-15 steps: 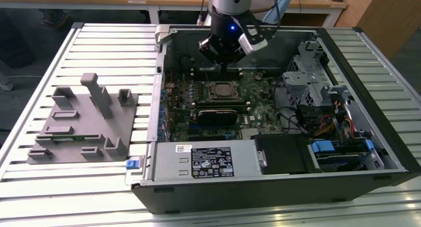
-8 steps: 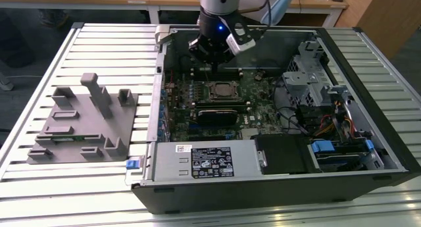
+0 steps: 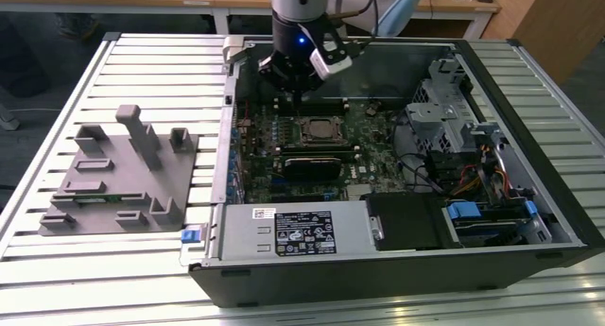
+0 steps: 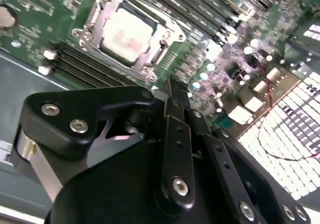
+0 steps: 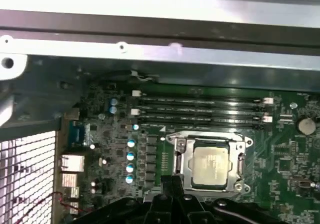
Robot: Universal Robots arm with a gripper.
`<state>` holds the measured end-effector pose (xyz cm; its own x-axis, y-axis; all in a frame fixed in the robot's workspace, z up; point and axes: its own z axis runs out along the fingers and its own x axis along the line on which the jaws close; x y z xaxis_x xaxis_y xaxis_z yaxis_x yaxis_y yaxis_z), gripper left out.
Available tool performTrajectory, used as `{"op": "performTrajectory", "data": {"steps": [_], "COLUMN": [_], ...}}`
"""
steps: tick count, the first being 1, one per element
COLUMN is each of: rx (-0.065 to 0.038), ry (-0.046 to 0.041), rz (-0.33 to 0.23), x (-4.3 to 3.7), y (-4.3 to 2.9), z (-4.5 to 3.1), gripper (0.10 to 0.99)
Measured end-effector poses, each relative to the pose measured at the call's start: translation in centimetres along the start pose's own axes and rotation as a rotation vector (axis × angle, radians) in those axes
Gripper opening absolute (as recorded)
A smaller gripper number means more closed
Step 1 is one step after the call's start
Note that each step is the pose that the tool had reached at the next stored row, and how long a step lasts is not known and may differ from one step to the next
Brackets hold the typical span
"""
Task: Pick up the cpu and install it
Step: 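Install the first cpu locking lever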
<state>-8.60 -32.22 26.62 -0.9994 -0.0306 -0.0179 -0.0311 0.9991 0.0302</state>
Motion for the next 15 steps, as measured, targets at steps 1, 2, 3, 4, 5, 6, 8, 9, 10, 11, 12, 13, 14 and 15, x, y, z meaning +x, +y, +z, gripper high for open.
{"op": "performTrajectory", "data": {"steps": [1, 2, 3, 4, 5, 6, 8, 9, 10, 11, 12, 13, 14, 15], "rx": [0.0, 0.0, 0.0, 0.0, 0.0, 0.0, 0.0, 0.0, 0.0, 0.0, 0.0, 0.0, 0.0, 0.001], "ry": [-0.0011, -0.002, -0.0027, -0.0029, -0.0028, -0.0029, -0.0029, -0.0028, -0.0029, -0.0029, -0.0031, -0.0042, -0.0054, -0.0063], "rz": [0.0, 0.0, 0.0, 0.0, 0.001, 0.002, 0.002, 0.002, 0.002, 0.002, 0.003, 0.007, 0.015, 0.024], "x": [0.31, 0.59, 0.81, 0.96, 1.03, 1.07, 1.15, 1.21, 1.27, 1.33, 1.39, 1.49, 1.56, 1.61], "y": [0.01, 0.04, 0.13, 0.24, 0.42, 0.67, 1.11, 1.28, 1.41, 1.56, 1.71, 1.8, 1.84, 1.87], "z": [0.02, 0.04, 0.08, 0.1, 0.14, 0.18, 0.25, 0.28, 0.34, 0.42, 0.52, 0.62, 0.71, 0.81], "gripper": [0.106, 0.106, 0.106, 0.106, 0.106, 0.106, 0.106, 0.106, 0.106, 0.106, 0.106, 0.106, 0.106, 0.106]}}
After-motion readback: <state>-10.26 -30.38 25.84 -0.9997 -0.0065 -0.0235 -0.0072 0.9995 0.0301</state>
